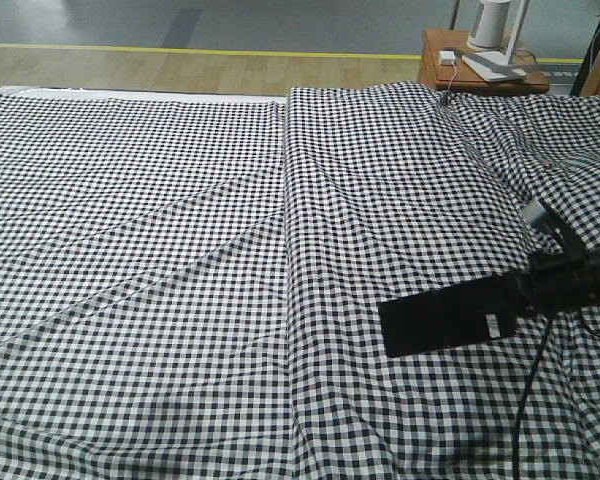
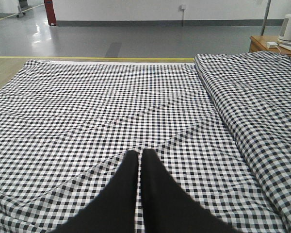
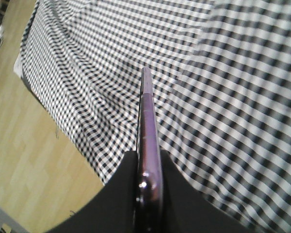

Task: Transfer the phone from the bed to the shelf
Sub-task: 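Lift the phone off the bed with the right gripper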

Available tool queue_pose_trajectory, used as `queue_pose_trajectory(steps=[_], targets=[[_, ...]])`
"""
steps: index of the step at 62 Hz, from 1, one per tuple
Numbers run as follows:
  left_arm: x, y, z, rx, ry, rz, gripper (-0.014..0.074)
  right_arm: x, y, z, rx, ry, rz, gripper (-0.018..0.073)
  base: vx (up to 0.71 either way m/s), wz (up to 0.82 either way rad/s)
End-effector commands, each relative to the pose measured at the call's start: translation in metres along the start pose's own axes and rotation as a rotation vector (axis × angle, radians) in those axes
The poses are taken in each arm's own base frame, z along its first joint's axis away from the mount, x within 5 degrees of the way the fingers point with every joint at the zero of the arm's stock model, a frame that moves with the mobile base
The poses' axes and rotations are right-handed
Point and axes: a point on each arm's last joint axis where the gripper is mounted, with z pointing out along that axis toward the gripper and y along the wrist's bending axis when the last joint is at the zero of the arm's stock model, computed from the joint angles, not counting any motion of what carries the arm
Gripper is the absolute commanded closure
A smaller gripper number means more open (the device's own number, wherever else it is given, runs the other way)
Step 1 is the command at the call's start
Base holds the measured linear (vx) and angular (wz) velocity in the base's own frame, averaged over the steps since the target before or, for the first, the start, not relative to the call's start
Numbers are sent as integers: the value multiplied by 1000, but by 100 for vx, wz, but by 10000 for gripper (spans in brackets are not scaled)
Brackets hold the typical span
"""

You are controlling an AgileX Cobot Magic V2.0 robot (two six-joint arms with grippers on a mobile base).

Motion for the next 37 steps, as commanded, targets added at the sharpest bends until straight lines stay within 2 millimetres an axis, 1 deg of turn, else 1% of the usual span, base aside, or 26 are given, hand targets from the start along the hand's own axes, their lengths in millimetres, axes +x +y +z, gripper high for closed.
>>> queue_pose_trajectory(steps=[1, 11, 18, 29, 37], targets=[[-6, 0, 0, -2, -71, -12, 596, -22, 51, -12, -131, -60, -93, 564, 0, 0], [-6, 0, 0, -2, -71, -12, 596, -35, 96, -11, -151, -64, -195, 564, 0, 0], [-6, 0, 0, -2, -71, -12, 596, -40, 130, -12, -167, -72, -270, 563, 0, 0], [-6, 0, 0, -2, -71, -12, 596, -41, 180, -13, -198, -74, -406, 561, 0, 0], [-6, 0, 0, -2, -71, -12, 596, -38, 211, -14, -225, -79, -485, 561, 0, 0]])
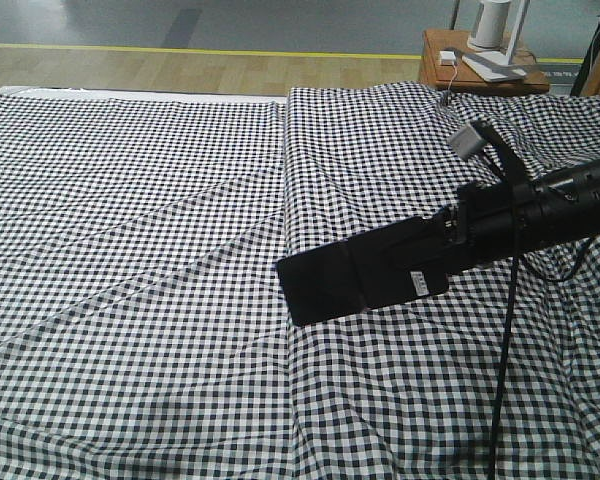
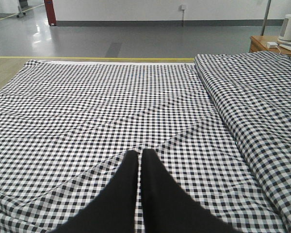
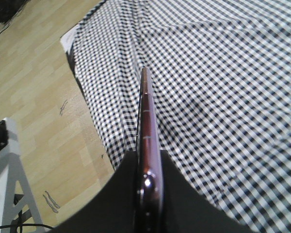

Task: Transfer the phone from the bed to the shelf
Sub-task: 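Lift the phone off the bed with the right gripper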

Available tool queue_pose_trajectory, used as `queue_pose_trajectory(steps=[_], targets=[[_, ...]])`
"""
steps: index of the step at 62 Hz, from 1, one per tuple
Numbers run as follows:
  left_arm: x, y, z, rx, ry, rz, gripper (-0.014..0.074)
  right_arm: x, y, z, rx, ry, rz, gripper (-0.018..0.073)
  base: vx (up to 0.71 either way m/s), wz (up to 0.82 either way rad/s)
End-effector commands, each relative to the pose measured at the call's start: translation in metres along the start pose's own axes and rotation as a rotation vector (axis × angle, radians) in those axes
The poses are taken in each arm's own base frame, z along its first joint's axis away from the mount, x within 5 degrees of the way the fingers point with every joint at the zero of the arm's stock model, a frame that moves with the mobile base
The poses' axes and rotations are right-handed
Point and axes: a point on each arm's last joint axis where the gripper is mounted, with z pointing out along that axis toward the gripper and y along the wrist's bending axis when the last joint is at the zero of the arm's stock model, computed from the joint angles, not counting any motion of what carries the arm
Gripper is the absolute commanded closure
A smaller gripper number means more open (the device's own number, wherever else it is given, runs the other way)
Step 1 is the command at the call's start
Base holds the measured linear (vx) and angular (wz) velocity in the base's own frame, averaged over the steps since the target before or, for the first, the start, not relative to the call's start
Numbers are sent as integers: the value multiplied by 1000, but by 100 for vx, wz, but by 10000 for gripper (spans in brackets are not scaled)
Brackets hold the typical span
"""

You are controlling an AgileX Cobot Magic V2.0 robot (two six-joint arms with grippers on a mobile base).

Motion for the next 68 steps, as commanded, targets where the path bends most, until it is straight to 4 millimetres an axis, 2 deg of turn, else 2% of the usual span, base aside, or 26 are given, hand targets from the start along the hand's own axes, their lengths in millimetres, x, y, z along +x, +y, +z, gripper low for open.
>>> queue_pose_trajectory(steps=[1, 18, 34, 41, 68], targets=[[-6, 0, 0, -2, -71, -12, 596, -20, 43, -11, -123, -80, -82, 561, 0, 0], [-6, 0, 0, -2, -71, -12, 596, -36, 93, 2, -245, -133, -171, 561, 0, 0], [-6, 0, 0, -2, -71, -12, 596, -35, 123, 24, -344, -81, -225, 561, 0, 0], [-6, 0, 0, -2, -71, -12, 596, -34, 130, 29, -366, -67, -237, 561, 0, 0], [-6, 0, 0, -2, -71, -12, 596, -34, 129, 29, -363, -62, -232, 561, 0, 0]])
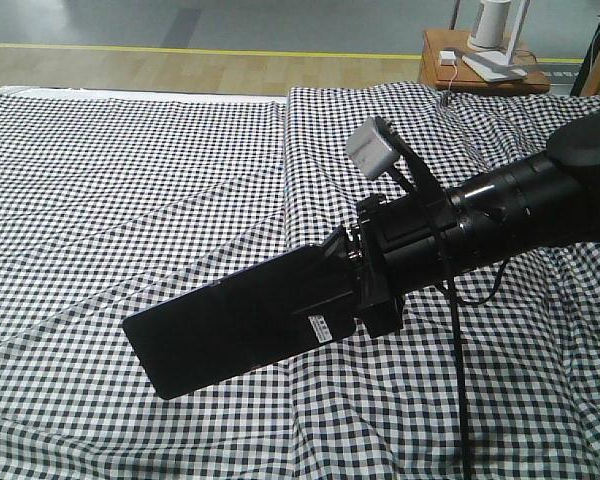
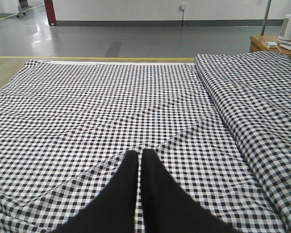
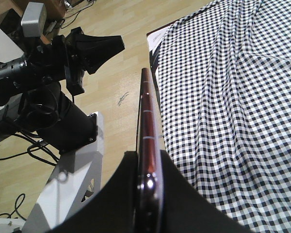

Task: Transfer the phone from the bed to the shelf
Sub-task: 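Lift the phone off the bed with the right gripper, then hold the phone in the right gripper while the base turns away from the bed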

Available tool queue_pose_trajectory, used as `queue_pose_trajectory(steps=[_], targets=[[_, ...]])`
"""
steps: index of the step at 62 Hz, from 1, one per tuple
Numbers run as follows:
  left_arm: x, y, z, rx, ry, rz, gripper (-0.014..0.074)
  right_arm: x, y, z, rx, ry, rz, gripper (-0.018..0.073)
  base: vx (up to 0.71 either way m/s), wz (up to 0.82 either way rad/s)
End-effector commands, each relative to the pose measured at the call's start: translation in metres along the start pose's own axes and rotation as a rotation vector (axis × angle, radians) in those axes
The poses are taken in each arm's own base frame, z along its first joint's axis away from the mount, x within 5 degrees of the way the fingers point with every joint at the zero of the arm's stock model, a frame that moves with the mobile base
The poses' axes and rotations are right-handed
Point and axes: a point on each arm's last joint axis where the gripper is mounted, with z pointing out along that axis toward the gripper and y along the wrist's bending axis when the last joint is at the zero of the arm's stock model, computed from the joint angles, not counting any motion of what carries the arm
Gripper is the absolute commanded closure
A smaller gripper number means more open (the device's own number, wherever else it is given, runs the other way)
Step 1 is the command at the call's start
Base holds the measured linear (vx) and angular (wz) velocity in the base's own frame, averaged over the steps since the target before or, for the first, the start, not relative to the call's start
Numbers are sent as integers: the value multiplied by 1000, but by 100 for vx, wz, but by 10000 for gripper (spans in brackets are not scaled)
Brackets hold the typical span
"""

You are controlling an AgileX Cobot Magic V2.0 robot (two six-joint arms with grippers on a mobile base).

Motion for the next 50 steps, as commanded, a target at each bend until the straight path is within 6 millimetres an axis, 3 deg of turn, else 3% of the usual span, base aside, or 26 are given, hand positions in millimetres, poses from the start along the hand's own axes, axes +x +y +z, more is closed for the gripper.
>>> queue_pose_trajectory(steps=[1, 50], targets=[[-6, 0, 0, -2, -71, -12, 596, -16, 24, -11, -97, -81, -36, 561, 0, 0], [-6, 0, 0, -2, -71, -12, 596, -16, 24, -11, -97, -81, -36, 561, 0, 1]])
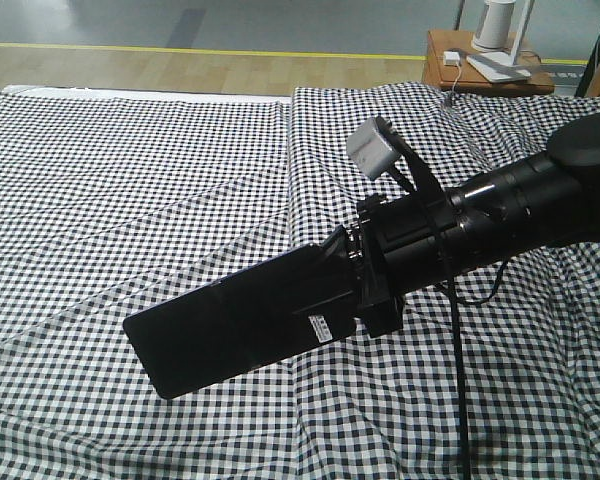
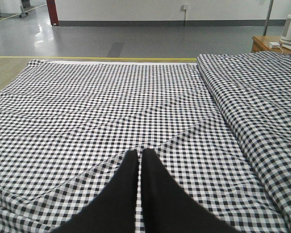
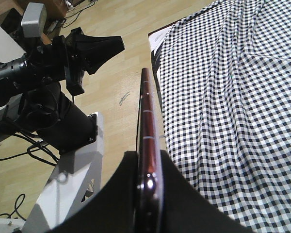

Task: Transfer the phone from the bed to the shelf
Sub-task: 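Hold the phone in the right gripper while the base turns away from the bed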

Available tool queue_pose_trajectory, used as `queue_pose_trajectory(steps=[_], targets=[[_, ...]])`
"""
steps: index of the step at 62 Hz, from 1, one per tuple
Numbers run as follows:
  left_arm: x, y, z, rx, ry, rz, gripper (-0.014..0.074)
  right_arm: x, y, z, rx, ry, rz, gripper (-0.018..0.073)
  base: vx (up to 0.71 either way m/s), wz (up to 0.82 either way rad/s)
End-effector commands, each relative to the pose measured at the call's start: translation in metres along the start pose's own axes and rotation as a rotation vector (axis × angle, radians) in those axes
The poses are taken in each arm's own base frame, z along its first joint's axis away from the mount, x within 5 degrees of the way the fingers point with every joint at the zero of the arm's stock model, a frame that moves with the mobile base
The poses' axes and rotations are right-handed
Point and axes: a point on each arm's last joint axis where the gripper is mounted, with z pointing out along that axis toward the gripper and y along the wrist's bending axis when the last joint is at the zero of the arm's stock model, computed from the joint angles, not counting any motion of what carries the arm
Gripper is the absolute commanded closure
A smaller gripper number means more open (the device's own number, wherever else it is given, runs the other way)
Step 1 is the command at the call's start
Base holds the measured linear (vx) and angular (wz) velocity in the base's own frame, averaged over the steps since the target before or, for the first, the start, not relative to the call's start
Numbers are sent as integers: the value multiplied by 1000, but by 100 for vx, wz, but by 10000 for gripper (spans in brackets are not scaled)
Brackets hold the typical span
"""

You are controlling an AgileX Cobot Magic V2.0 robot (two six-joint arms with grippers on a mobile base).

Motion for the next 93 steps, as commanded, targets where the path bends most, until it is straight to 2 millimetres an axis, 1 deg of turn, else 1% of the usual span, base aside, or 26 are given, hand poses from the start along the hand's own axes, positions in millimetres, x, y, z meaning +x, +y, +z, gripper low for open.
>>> queue_pose_trajectory(steps=[1, 93], targets=[[-6, 0, 0, -2, -71, -12, 596, -16, 24, -11, -97, -81, -36, 561, -2, 7], [-6, 0, 0, -2, -71, -12, 596, -16, 24, -11, -97, -81, -36, 561, -6, 24]])
